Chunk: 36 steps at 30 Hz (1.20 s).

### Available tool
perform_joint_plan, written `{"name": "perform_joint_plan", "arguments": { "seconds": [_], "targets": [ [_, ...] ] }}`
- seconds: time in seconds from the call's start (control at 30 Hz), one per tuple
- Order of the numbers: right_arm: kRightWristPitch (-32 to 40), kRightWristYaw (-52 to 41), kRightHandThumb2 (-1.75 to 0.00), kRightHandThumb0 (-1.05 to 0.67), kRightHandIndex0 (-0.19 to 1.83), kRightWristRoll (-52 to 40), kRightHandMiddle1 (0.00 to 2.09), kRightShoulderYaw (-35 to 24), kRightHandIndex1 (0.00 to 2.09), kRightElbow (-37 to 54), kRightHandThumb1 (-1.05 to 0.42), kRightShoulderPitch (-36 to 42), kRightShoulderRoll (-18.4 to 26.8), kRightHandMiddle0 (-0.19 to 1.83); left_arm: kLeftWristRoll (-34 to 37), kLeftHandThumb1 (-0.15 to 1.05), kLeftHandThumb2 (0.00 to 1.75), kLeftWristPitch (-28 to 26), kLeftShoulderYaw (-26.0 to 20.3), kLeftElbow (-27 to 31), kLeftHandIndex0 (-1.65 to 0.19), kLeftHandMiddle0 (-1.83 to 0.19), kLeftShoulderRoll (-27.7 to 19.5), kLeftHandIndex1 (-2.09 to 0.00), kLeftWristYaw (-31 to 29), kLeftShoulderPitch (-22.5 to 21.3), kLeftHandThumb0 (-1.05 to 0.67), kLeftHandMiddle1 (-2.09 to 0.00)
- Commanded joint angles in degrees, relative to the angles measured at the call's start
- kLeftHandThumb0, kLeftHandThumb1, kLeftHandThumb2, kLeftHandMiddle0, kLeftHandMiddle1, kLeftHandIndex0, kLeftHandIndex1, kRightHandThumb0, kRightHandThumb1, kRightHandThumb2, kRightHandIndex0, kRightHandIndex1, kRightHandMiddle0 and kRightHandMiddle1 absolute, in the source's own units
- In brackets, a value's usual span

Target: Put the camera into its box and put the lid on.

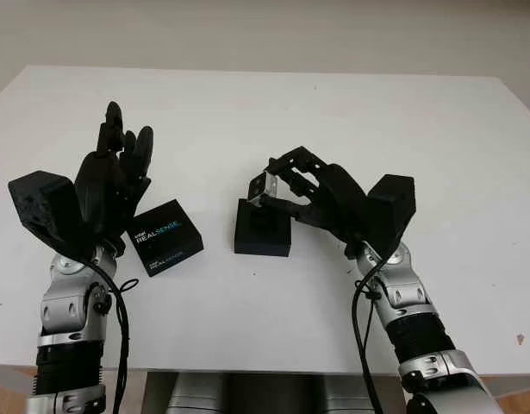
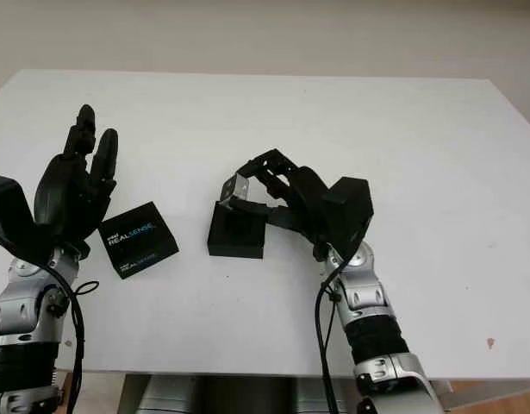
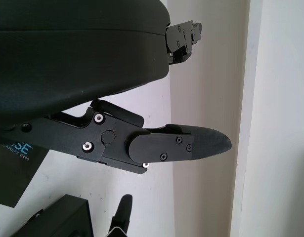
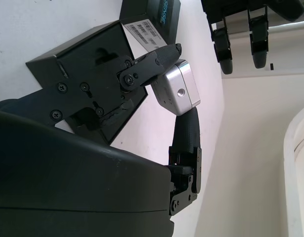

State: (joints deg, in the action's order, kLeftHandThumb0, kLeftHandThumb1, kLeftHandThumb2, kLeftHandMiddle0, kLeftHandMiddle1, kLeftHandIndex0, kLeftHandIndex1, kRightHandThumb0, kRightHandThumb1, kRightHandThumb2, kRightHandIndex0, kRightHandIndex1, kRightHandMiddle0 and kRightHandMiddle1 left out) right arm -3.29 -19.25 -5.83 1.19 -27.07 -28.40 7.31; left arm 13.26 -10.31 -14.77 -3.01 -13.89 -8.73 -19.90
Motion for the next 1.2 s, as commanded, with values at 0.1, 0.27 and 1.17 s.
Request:
{"name": "perform_joint_plan", "arguments": {
  "seconds": [0.1,0.27,1.17],
  "targets": [
    [0.54,-0.26,-0.05,-0.4,0.21,0.27,1.8,0.11,0.04,-0.39,-0.91,0.3,-0.43,0.29,0.11,1.05,0.4,0.59,-0.44,0.89,0.19,0.19,-0.86,0.0,-0.25,0.42,-0.63,-0.01],
    [-0.48,-0.45,-0.05,-0.39,0.22,1.41,1.76,0.61,0.05,-1.59,-0.91,0.3,-0.3,0.3,0.5,1.05,0.39,0.2,-0.56,1.0,0.19,0.19,-0.9,0.0,-0.29,0.39,-0.63,-0.01],
    [-2.94,-0.43,-0.05,-0.45,0.22,5.1,1.77,2.09,0.06,-5.1,-0.9,0.97,0.0,0.33,0.75,1.05,0.37,0.08,-0.65,1.4,0.19,0.19,-0.99,0.0,0.11,0.79,-0.65,0.0]
  ]
}}
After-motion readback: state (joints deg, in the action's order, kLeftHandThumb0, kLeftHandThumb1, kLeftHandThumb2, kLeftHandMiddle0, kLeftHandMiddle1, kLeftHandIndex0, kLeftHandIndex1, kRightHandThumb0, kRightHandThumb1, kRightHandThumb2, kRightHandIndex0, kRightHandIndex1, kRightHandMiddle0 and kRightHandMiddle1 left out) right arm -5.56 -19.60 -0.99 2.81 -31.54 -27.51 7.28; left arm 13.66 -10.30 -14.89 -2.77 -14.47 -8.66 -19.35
